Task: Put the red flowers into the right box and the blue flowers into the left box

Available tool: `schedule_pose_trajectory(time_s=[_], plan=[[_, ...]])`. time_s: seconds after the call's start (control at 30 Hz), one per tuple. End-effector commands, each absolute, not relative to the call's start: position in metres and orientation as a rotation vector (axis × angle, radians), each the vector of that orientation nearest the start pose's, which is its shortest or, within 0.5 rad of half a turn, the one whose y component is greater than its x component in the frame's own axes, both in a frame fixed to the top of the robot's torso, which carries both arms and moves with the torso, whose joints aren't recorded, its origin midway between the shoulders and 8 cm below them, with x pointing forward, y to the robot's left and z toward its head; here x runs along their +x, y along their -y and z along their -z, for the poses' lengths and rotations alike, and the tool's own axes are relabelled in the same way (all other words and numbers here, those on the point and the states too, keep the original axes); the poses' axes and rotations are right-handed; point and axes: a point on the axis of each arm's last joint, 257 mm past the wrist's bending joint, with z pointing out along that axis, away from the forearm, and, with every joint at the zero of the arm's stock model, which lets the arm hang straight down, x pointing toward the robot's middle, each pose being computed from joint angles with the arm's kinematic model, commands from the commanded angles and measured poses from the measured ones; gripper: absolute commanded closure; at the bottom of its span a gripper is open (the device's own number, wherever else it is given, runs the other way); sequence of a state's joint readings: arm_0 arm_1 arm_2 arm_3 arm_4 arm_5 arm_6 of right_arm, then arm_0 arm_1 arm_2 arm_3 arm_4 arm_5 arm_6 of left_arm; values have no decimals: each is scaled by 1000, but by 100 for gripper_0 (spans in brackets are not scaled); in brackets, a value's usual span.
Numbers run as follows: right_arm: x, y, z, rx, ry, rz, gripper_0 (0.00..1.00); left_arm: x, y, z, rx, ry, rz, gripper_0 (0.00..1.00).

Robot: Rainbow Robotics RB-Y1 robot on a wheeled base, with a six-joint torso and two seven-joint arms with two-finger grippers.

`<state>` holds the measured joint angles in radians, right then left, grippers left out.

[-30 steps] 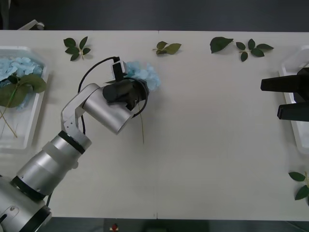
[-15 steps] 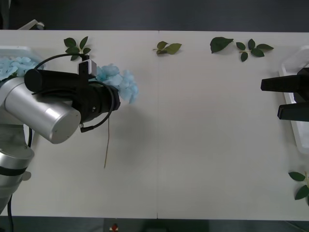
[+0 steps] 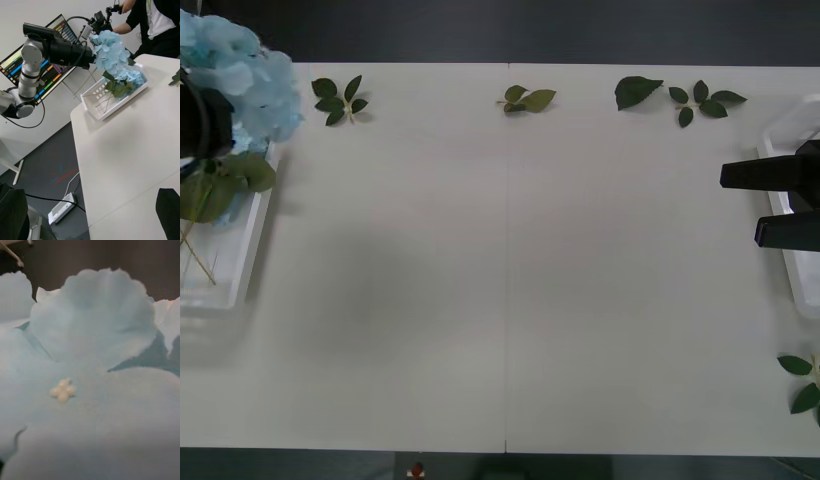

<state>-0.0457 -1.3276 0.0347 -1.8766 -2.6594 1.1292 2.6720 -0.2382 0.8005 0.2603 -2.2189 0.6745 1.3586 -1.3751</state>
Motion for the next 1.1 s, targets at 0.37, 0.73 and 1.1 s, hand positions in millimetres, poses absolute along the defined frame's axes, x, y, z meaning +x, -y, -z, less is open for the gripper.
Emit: schedule_pose_trajectory(time_s=[0.37, 0.73, 1.1], plan=[[325, 186, 17, -1087, -1611, -1173, 0, 467, -539, 61, 65, -2054, -323, 100], [325, 186, 17, -1087, -1611, -1173, 0, 487, -577, 134, 27, -1992, -328, 100], [325, 186, 17, -1087, -1611, -1173, 0, 493, -568, 179, 18, -1978, -300, 100]])
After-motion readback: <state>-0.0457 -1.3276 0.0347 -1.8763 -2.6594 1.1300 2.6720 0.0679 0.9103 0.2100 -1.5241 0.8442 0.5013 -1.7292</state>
